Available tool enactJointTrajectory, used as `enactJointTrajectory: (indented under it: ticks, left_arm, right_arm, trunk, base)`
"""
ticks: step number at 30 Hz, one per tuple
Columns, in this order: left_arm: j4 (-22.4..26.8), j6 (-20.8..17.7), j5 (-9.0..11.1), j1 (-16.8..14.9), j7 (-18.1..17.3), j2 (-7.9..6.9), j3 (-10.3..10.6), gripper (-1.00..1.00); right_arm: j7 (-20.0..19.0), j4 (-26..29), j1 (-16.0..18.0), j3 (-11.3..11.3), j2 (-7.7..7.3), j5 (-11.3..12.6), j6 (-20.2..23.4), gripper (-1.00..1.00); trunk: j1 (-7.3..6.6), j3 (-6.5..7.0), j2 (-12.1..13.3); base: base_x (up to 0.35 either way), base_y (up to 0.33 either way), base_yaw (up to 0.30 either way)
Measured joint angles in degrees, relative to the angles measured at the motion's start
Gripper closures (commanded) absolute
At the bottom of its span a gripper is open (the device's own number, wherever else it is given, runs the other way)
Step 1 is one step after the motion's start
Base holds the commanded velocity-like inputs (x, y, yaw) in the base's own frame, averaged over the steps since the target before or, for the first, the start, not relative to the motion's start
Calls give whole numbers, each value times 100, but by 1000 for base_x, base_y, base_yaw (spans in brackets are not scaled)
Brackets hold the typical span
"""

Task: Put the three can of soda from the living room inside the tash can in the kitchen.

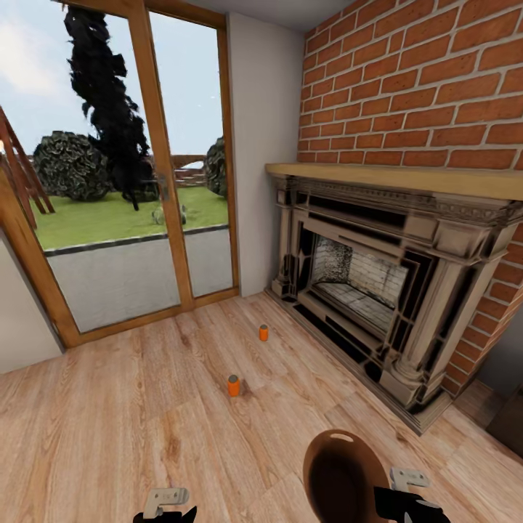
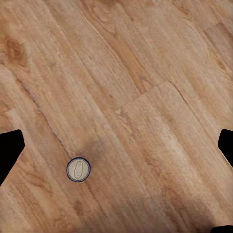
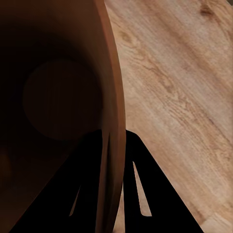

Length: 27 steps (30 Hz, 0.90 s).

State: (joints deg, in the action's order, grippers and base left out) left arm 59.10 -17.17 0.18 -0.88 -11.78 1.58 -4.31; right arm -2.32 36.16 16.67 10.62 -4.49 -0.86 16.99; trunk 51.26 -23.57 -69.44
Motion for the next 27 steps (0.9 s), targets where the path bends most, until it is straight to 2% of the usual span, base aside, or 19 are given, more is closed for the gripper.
enactJointTrajectory:
  ticks: [9,18,27]
  left_arm:
    - [-10,-3,-18,0,7,0,0,-100]
    - [-12,2,-23,0,8,0,0,-100]
    - [-12,27,-25,0,9,0,0,-100]
  right_arm:
    - [-6,-1,0,-10,0,-10,-1,100]
    - [-6,-1,-1,-271,-1,-3,-5,100]
    - [-10,-1,0,-351,-20,-3,-11,100]
  trunk:
    - [0,0,0]
    - [0,0,0]
    - [0,0,0]
  base:
    - [34,46,0]
    - [91,76,0]
    - [116,18,0]
